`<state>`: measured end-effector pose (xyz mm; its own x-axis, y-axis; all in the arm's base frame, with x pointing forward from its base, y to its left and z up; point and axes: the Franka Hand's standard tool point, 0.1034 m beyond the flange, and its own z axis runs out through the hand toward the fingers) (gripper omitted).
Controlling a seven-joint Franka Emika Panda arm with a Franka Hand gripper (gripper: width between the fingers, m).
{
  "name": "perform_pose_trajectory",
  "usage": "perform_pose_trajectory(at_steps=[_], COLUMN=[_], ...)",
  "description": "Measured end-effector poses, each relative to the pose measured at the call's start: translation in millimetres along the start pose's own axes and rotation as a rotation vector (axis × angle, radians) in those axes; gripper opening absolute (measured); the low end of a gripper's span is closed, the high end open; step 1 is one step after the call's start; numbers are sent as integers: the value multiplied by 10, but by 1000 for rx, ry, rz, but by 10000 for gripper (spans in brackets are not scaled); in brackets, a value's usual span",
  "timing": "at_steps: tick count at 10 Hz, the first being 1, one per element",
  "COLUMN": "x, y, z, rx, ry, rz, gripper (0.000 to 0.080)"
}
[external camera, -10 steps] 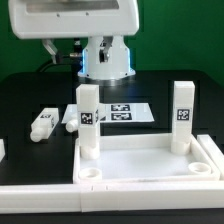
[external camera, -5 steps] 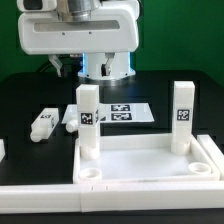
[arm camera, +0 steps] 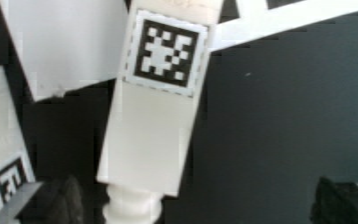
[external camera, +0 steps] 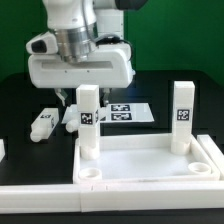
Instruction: Assemble desk
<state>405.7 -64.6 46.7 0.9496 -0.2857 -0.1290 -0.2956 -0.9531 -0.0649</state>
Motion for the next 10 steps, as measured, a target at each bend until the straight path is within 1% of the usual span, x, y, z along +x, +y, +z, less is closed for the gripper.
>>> perform_pose_trajectory(at_steps=[2, 3, 4, 5, 6, 7, 8, 9, 10], x=[0, -10, -42, -117, -202, -252, -268, -256, -261], y=[-25, 2, 97, 143, 149, 148, 75, -5, -47], z=[-6, 10, 58, 132, 222, 318, 402, 430, 446], rx=[1, 4, 18, 19, 10, 3, -2, -6, -9], ry=[-1, -4, -14, -29, -40, -36, -48, -50, -53], rz=[-3, 3, 43, 75, 82, 93, 128, 139, 113], gripper=[648, 648, 648, 648, 648, 648, 648, 648, 619])
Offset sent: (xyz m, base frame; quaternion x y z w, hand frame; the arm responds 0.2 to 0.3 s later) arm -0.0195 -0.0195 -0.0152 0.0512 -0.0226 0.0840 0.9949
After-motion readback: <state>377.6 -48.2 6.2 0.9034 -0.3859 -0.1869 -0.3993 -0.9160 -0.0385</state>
